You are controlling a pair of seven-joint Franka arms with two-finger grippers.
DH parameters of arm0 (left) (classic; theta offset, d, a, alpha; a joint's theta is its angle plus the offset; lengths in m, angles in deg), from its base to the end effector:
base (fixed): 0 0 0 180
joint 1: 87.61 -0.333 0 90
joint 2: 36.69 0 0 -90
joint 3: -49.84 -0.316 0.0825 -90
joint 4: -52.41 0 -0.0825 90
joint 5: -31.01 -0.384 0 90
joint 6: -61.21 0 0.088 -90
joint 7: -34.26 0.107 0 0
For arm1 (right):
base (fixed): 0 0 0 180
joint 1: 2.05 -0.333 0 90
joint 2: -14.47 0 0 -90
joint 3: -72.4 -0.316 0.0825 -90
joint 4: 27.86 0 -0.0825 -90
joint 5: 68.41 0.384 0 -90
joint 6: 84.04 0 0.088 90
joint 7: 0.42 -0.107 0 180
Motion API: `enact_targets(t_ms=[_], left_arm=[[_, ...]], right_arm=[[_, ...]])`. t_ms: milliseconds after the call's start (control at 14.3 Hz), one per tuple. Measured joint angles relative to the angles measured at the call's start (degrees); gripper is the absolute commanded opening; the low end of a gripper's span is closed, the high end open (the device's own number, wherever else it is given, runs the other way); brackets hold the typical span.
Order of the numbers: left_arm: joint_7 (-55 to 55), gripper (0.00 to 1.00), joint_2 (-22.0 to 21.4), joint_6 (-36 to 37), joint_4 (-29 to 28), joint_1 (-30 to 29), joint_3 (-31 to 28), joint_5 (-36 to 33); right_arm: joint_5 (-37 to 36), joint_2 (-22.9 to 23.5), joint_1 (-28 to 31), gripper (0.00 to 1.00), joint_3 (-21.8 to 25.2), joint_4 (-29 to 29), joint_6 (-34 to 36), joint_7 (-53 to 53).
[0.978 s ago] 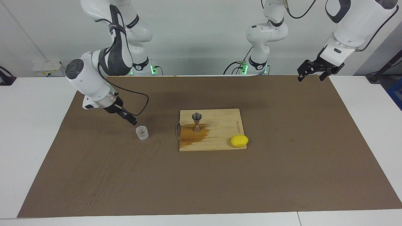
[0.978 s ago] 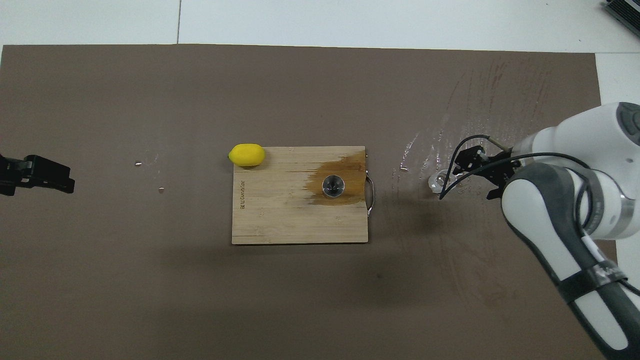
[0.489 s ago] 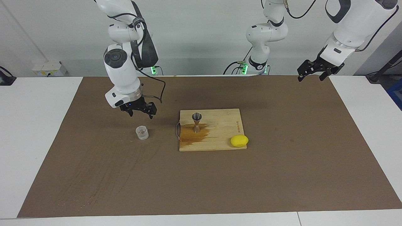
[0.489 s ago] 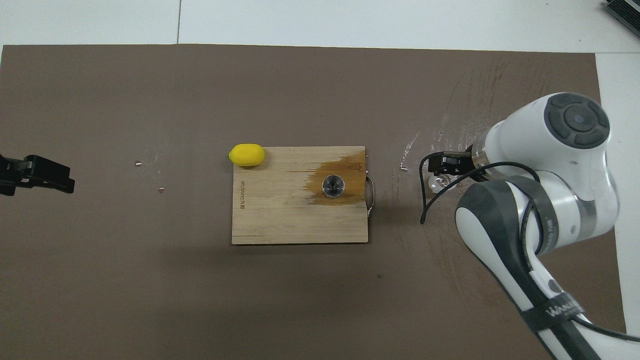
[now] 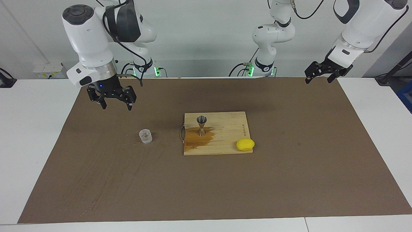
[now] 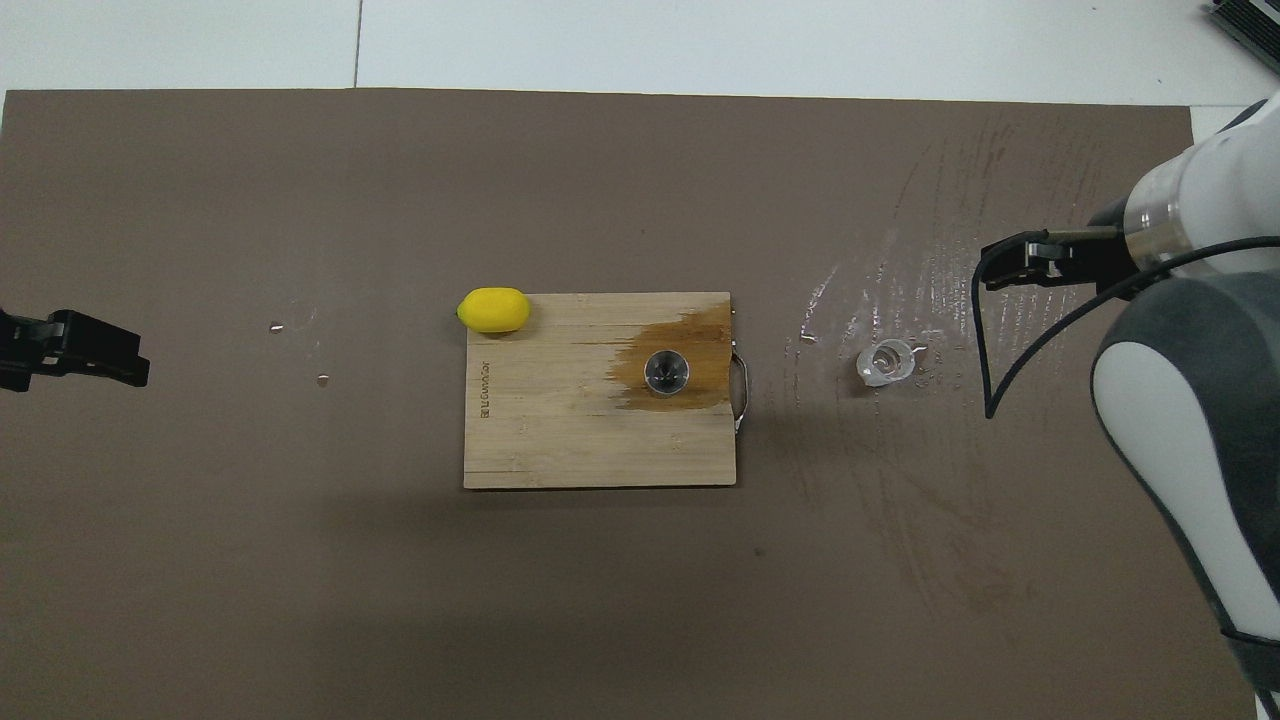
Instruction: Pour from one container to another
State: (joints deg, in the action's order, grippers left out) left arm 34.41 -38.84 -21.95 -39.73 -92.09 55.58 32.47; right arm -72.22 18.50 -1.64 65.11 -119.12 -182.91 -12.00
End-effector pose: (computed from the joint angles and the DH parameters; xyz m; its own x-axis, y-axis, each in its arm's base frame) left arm 0.5291 -0.0156 0.6177 0.9925 -0.0270 -0.1190 -0.0245 -0.9995 0.0220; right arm 0.5856 0.0620 0.5883 0.9947 -0.0726 0.0730 -0.0759 -0.9962 0.0435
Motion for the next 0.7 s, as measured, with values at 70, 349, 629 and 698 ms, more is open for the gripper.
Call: enact_targets(t_ms=[70,349,629,698], left_arm=[[0.0,1.0,0.0,0.0,0.0,0.0,0.0,0.0],[0.0,1.0,0.0,0.0,0.0,0.0,0.0,0.0],[0.0,1.0,0.0,0.0,0.0,0.0,0.0,0.0],[0.0,1.0,0.0,0.0,0.0,0.0,0.0,0.0]], right_arm=[[0.2,0.0,0.0,1.0,0.0,1.4,1.7,0.0],[0.3,-0.2,0.1,1.0,0.0,5.6,6.9,0.0],[0.3,-1.0,0.8,1.0,0.1,6.0,7.8,0.3],[0.3,-1.0,1.1,1.0,0.1,6.0,8.0,0.5]])
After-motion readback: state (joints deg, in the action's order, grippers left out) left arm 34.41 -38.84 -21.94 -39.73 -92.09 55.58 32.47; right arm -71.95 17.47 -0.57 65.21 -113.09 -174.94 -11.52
